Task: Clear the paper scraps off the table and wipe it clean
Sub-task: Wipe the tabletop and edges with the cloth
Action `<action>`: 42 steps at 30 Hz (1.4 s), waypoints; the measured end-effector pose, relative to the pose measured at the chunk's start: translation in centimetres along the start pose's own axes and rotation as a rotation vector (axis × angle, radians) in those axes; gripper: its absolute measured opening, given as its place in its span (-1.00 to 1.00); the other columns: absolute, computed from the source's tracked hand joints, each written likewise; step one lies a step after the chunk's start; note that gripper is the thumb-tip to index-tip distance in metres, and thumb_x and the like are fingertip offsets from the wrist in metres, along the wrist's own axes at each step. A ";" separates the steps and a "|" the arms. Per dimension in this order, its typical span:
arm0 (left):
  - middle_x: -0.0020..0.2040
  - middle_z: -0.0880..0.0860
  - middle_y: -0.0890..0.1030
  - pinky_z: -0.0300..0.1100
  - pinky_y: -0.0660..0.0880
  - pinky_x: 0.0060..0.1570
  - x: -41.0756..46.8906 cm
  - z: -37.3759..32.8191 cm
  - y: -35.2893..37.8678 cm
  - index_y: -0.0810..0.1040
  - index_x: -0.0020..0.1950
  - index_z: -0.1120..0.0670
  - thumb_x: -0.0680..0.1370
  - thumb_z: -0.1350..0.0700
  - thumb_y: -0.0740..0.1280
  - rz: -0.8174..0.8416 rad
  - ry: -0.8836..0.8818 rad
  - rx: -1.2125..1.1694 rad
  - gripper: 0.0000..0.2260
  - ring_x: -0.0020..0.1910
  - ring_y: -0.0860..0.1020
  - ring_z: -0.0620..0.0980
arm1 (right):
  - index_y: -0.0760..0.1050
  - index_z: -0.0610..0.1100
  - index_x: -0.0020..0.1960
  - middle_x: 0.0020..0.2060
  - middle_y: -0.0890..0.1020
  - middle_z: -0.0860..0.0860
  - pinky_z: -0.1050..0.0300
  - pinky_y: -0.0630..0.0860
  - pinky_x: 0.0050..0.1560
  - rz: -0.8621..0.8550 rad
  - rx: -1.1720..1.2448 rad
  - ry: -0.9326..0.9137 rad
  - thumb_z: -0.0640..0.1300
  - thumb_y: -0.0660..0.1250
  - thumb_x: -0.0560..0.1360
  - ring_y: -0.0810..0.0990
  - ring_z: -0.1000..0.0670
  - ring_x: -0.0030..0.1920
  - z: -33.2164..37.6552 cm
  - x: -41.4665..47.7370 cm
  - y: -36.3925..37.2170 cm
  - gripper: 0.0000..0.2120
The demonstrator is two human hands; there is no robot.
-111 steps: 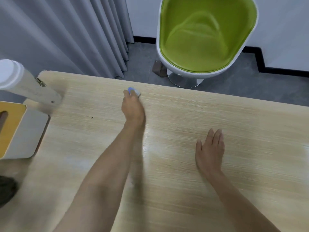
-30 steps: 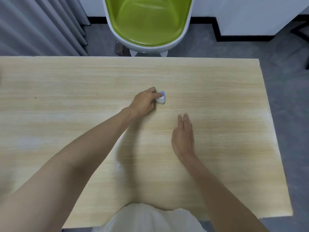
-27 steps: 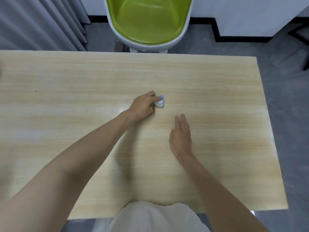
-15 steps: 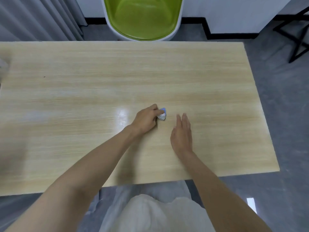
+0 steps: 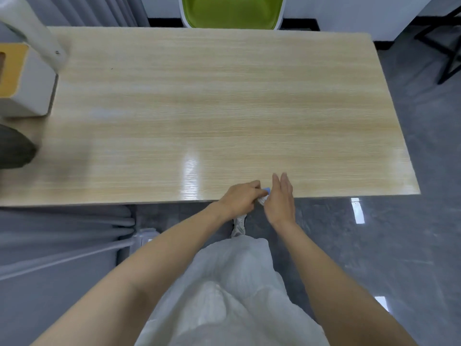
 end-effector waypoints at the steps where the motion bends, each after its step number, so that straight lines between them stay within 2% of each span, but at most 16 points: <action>1: 0.05 0.08 0.50 -0.05 0.41 -0.19 -0.8 -0.1 0.3 0.52 0.31 0.04 0.46 0.32 0.24 0.038 -0.007 0.001 -0.56 -0.02 0.51 0.07 | -0.04 -0.19 0.55 0.54 -0.11 -0.11 -0.02 0.01 0.51 0.004 0.017 0.007 -0.40 0.09 0.53 -0.14 -0.06 0.54 0.1 -0.6 -0.2 -0.36; 3: 0.08 0.10 0.54 -0.10 0.42 -0.13 -2.3 0.2 -0.5 0.53 0.30 0.09 0.50 0.33 0.21 0.040 -0.076 -0.097 -0.60 0.03 0.52 0.06 | 0.02 -0.20 0.54 0.54 -0.06 -0.12 -0.01 0.04 0.50 -0.002 0.082 0.025 -0.39 0.11 0.53 -0.09 -0.08 0.53 0.4 -1.4 -1.0 -0.39; 6: 0.05 0.09 0.58 -0.23 0.42 -0.19 -4.3 2.4 -4.9 0.53 0.24 0.20 0.57 0.32 0.20 -0.186 -0.309 -0.582 -0.73 -0.07 0.55 -0.02 | 0.23 -0.23 0.47 0.46 0.25 -0.17 0.07 0.23 0.39 0.007 0.231 0.083 -0.43 0.10 0.49 0.21 -0.13 0.45 1.5 -1.3 -2.4 -0.45; 9: -0.13 0.07 0.58 -0.32 0.44 -0.36 -5.9 3.8 -8.4 0.49 0.15 0.15 0.60 0.29 0.21 -0.336 -0.419 -1.050 -0.84 -0.28 0.55 -0.11 | 0.50 -0.19 0.21 0.23 0.52 -0.23 0.13 0.44 0.04 0.174 0.696 0.220 -0.28 0.23 0.52 0.54 -0.13 0.14 4.2 -0.9 -2.2 -0.73; 12: -0.19 0.04 0.56 -0.27 0.43 -0.30 -6.3 3.9 -10.2 0.49 -0.03 0.09 0.62 0.26 0.19 -0.406 -0.469 -1.298 -0.87 -0.27 0.52 -0.08 | 0.54 -0.21 -0.03 -0.09 0.63 -0.22 0.10 0.55 -0.18 0.338 1.117 0.243 -0.18 0.24 0.57 0.60 -0.08 -0.20 9.1 -0.9 -2.2 -0.86; 14: -0.19 0.07 0.57 -0.21 0.45 -0.25 -6.1 4.0 -10.7 0.49 -0.06 0.10 0.64 0.24 0.15 -0.445 -0.504 -1.458 -0.84 -0.24 0.53 -0.03 | 0.54 -0.30 0.05 -0.20 0.63 -0.17 0.12 0.59 -0.28 0.339 1.148 0.190 -0.20 0.28 0.56 0.61 -0.07 -0.27 11.4 -0.5 -3.2 -0.83; 18: -0.15 0.16 0.58 -0.12 0.52 -0.19 -5.4 5.1 -11.5 0.47 -0.01 0.20 0.66 0.24 0.11 -0.542 -0.566 -1.649 -0.83 -0.21 0.56 0.05 | 0.52 -0.25 0.16 -0.12 0.65 -0.18 0.09 0.58 -0.16 0.377 1.062 0.116 -0.22 0.40 0.47 0.63 -0.06 -0.24 13.0 1.0 -4.9 -0.72; 21: -0.12 0.19 0.58 -0.04 0.53 -0.11 -4.6 6.4 -11.7 0.45 0.10 0.25 0.67 0.19 0.11 -0.596 -0.646 -1.647 -0.82 -0.19 0.57 0.08 | 0.42 -0.11 0.18 -0.04 0.63 -0.19 0.01 0.57 -0.06 0.430 0.977 0.088 -0.27 0.44 0.43 0.63 -0.10 -0.17 13.6 2.4 -4.7 -0.64; 23: -0.20 0.13 0.63 -0.10 0.56 -0.19 -4.5 7.1 -12.0 0.48 0.10 0.25 0.67 0.13 0.15 -0.638 -0.689 -1.625 -0.78 -0.25 0.61 0.02 | 0.38 -0.11 0.20 -0.02 0.63 -0.15 -0.01 0.57 0.00 0.430 0.909 0.071 -0.23 0.47 0.41 0.64 -0.10 -0.11 13.8 3.7 -4.4 -0.57; 26: -0.23 0.06 0.65 -0.17 0.55 -0.26 -4.7 7.8 -12.4 0.53 0.00 0.15 0.60 0.02 0.29 -0.632 -0.680 -1.583 -0.81 -0.27 0.63 -0.03 | 0.39 -0.15 0.23 -0.14 0.61 -0.05 0.26 0.55 -0.30 0.448 0.848 0.065 -0.15 0.45 0.44 0.64 0.04 -0.24 14.9 5.1 -4.0 -0.58; 28: -0.15 0.08 0.64 -0.18 0.51 -0.24 -5.4 8.5 -12.4 0.52 0.05 0.16 0.54 0.07 0.38 -0.662 -0.694 -1.558 -0.82 -0.21 0.61 -0.02 | 0.37 -0.15 0.21 -0.23 0.58 -0.03 0.32 0.47 -0.49 0.505 0.750 0.070 -0.25 0.39 0.46 0.59 0.10 -0.38 15.9 5.4 -2.9 -0.64; 31: -0.10 0.15 0.64 -0.17 0.52 -0.26 -7.4 11.0 -11.0 0.54 0.10 0.21 0.55 0.15 0.37 -0.800 -0.803 -1.646 -0.81 -0.18 0.62 0.04 | 0.34 -0.20 0.25 -0.18 0.55 -0.10 0.25 0.47 -0.47 0.669 0.515 0.012 -0.44 0.23 0.40 0.56 0.02 -0.33 18.3 4.6 0.0 -0.56; 34: -0.09 0.20 0.63 -0.09 0.56 -0.23 -10.1 14.0 -9.6 0.54 0.12 0.23 0.58 0.11 0.33 -0.958 -0.932 -1.798 -0.78 -0.15 0.62 0.10 | 0.36 -0.15 0.27 -0.10 0.53 -0.10 0.21 0.45 -0.34 0.748 0.441 -0.051 -0.45 0.16 0.41 0.54 -0.02 -0.17 21.3 3.7 2.5 -0.53; 36: -0.10 0.20 0.62 -0.04 0.57 -0.12 -12.7 16.8 -9.5 0.53 0.10 0.23 0.57 0.07 0.34 -1.088 -1.017 -1.824 -0.76 -0.16 0.61 0.12 | 0.42 -0.17 0.23 -0.14 0.54 -0.08 0.25 0.41 -0.38 0.771 0.443 -0.088 -0.42 0.15 0.45 0.52 0.00 -0.23 23.5 3.6 3.9 -0.60; 39: 0.00 0.23 0.62 -0.03 0.52 -0.04 -19.3 21.9 -11.1 0.51 0.07 0.22 0.53 -0.01 0.38 -1.321 -1.225 -1.470 -0.69 -0.10 0.59 0.14 | 0.52 -0.15 0.12 -0.06 0.56 -0.14 0.24 0.35 -0.42 0.711 0.333 -0.180 -0.38 0.14 0.45 0.48 0.01 -0.31 25.7 4.8 5.6 -0.67; 42: -0.04 0.13 0.60 -0.09 0.45 -0.16 -25.1 25.2 -15.2 0.52 0.05 0.16 0.54 -0.01 0.34 -1.311 -1.361 -0.836 -0.75 -0.06 0.57 0.14 | 0.49 -0.14 0.15 -0.16 0.51 -0.05 0.18 0.35 -0.34 0.580 0.220 -0.298 -0.36 0.08 0.49 0.46 0.00 -0.33 27.3 6.5 5.8 -0.66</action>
Point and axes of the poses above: each hand's wrist, its own x-axis towards the middle knuckle, its own y-axis out of the palm, z = x × y, the point moved 8 cm from there along x, towards the middle knuckle
